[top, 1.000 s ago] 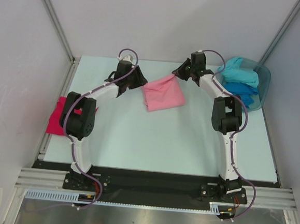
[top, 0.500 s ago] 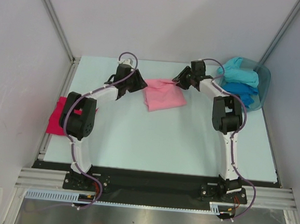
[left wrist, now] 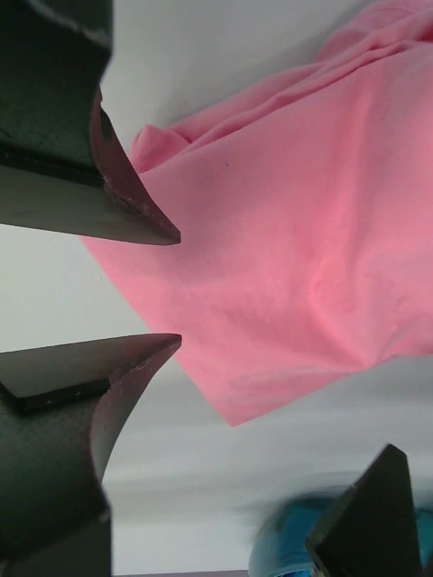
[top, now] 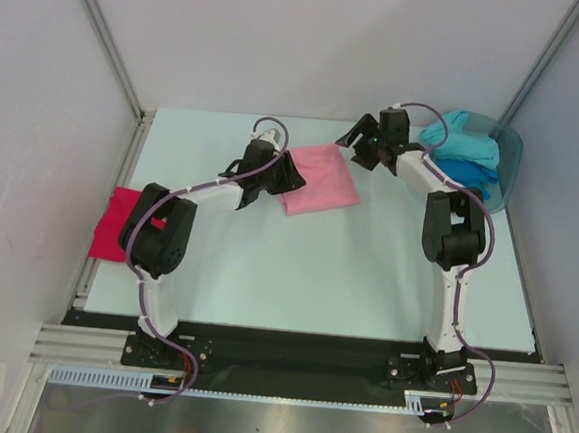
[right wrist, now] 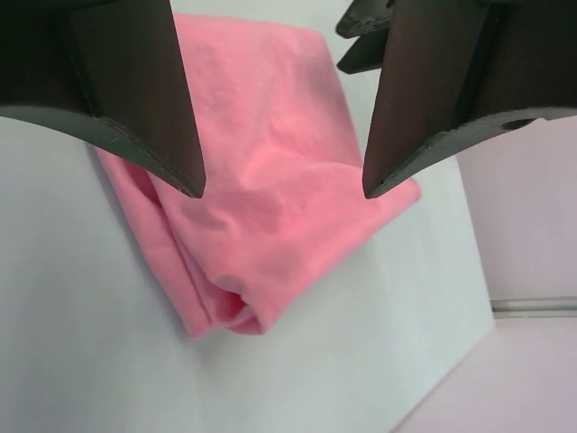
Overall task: Fold and stack the t-shirts
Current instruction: Fold the tshirt
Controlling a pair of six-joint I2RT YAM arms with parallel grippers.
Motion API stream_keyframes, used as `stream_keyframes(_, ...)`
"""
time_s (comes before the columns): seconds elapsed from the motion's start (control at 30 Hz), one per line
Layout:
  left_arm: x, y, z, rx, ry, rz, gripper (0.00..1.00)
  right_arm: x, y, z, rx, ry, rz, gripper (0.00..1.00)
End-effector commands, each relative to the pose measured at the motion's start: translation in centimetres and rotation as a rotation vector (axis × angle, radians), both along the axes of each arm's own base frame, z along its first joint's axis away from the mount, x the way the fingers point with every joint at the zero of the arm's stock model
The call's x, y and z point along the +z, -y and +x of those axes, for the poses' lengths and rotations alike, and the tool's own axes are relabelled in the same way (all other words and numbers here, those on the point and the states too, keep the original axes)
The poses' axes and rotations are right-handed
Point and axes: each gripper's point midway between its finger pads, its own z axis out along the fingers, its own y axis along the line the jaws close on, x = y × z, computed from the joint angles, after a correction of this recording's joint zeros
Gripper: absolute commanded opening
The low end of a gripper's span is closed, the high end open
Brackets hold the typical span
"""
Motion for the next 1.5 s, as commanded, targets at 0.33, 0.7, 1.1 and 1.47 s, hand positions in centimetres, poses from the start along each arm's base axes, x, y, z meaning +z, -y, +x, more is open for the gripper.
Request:
stream_keyframes(0.33,3.6,-1.5,1.6,0.045,0.09,-0.043,0.49,2.2,0.3,-1.8,-0.011,0.072,0.021,0.75)
stream_keyframes(0.7,5.1,-2.6,7.1,0.043,0.147,-0.078,0.49,1.0,-1.3,-1.8,0.053,0.098,0.051,0.7)
stream_keyframes(1.1,5.4,-1.7,9.0,0.015,0.165,-0.1,0.48,1.3,-3.0,1.8,0.076,0.104,0.074,0.69)
stream_keyframes(1.47,2.1,-1.6,11.3,0.024,0.123,-0.106,0.48,1.4,-1.9,-0.4,0.076,0.115,0.089,0.68)
